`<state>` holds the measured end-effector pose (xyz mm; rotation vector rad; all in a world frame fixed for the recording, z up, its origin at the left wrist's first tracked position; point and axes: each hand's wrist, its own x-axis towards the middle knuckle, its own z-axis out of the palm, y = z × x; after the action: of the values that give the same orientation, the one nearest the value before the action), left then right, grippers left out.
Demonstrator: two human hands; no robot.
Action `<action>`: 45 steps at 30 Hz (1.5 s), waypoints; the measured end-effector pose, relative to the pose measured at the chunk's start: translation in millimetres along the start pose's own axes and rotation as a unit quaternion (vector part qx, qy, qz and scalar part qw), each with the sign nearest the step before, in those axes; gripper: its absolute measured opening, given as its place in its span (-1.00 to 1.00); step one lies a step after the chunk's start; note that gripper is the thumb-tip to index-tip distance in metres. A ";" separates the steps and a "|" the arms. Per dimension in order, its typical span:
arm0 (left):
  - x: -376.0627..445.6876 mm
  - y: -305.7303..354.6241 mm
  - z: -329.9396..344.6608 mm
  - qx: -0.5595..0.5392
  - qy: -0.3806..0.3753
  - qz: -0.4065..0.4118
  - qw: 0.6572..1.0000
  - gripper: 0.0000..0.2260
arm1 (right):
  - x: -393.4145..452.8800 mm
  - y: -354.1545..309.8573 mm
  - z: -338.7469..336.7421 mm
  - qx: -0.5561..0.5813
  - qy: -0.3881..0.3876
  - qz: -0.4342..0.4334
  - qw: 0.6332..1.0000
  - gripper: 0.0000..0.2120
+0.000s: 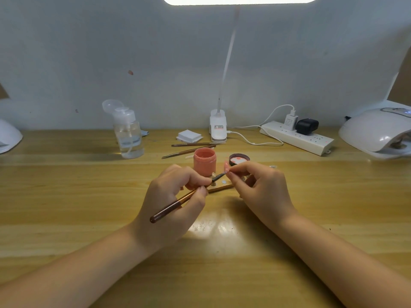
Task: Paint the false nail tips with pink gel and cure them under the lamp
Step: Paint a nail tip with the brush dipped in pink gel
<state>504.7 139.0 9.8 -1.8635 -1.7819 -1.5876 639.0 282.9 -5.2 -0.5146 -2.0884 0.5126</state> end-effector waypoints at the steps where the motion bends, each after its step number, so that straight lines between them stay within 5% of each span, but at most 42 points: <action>1: -0.4 0.2 -0.2 -0.005 0.006 -0.001 1.000 -0.79 | -0.3 0.2 0.1 -0.001 0.001 -0.001 1.000 -0.93; 26: 0.3 6.1 1.7 -0.053 0.026 -0.087 0.994 -0.82 | 0.6 1.3 2.2 0.043 0.013 -0.006 0.999 -0.92; 45: -1.4 8.7 2.0 -0.078 0.025 -0.074 0.994 -0.79 | 1.0 1.0 0.4 0.022 0.019 -0.016 0.999 -0.91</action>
<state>513.0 136.8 12.7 -1.7723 -1.8629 -1.8571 638.3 284.1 -5.3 -0.4608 -2.0425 0.5241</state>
